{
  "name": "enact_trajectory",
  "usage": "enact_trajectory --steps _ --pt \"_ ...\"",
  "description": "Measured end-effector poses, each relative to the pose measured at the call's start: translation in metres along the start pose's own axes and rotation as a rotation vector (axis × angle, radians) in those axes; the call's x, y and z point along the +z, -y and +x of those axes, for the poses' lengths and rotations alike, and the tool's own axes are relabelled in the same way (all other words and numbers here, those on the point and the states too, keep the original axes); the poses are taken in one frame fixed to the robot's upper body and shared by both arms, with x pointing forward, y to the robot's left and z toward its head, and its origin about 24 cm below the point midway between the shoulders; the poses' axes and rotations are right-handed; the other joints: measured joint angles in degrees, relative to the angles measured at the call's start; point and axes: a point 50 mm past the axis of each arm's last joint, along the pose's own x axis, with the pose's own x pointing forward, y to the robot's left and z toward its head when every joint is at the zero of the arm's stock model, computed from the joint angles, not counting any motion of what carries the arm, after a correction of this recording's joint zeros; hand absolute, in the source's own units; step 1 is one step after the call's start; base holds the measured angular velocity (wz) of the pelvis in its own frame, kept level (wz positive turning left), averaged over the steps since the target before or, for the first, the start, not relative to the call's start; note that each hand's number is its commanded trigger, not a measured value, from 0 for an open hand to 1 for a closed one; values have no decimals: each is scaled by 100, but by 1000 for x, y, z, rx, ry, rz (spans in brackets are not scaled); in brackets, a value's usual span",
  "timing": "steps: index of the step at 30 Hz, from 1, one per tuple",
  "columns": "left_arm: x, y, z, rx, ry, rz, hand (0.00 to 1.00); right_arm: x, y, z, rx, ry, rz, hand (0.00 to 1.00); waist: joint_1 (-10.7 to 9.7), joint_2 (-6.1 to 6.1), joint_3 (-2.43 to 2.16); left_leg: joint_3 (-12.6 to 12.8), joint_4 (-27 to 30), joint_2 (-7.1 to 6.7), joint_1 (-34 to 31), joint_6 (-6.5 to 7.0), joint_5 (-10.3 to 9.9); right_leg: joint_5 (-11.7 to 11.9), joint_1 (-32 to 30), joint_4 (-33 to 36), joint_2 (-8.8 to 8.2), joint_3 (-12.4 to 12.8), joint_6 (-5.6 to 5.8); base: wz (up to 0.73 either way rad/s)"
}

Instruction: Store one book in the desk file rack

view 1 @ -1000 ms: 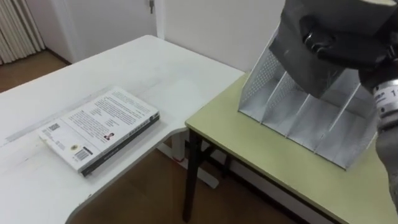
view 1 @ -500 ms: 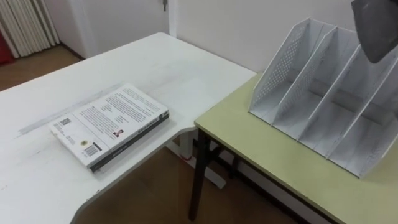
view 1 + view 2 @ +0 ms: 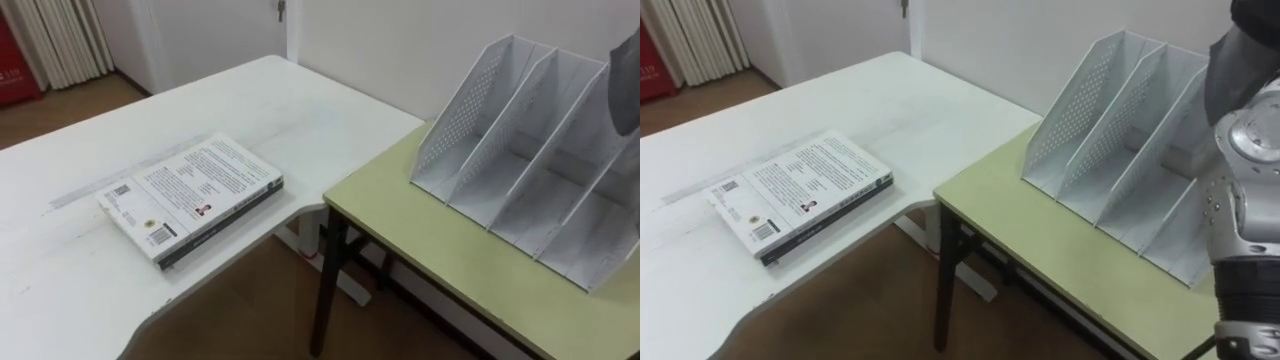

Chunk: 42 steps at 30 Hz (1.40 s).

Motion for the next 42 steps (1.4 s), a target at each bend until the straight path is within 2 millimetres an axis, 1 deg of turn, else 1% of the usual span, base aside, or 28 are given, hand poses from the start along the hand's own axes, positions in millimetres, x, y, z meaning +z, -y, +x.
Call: enact_trajectory --steps 10,13,19,23,26,27,35,42 --pt "1 1 2 2 -9 2 0 -4 0 0 -8 -11 -16 100 66 10 -6 7 5 0 -23 0 10 0 -65 4 -6 -13 0 0" --pt "1 2 2 1 -7 1 0 -6 0 0 -10 -16 -21 100 123 18 3 3 5 -2 -29 0 10 0 -73 2 -11 -22 -1 0" --pt "0 2 3 13 -7 -29 0 -9 -3 -2 3 -22 -38 100 139 7 18 -52 8 -9 -58 1 10 0 -46 -10 -19 -90 -1 5" --pt "-1 2 2 23 -5 -64 0 -21 0 -2 -3 -58 -78 100 127 -5 27 -88 42 -21 -136 1 10 0 -76 -18 -34 -150 0 4" --pt "-2 2 3 28 -14 -73 0 -30 2 -1 -5 -87 -109 100 129 0 26 -121 42 -25 -139 3 11 -1 -67 -17 -51 -212 1 6" --pt "-2 1 2 28 -16 -74 0 -34 2 -2 5 -98 -123 100 129 0 26 -130 41 -25 -138 3 11 -1 -65 -13 -59 -273 2 0" --pt "-1 0 2 25 -22 -76 0 -41 2 -1 52 -126 -142 100 131 -9 18 -139 62 -32 -129 7 13 -1 -42 -12 -71 -301 2 0" --pt "-2 0 1 28 -25 -77 0 -51 8 0 32 -144 -163 100 137 -12 12 -174 74 -32 -68 7 13 -1 42 -23 -64 -326 1 3"
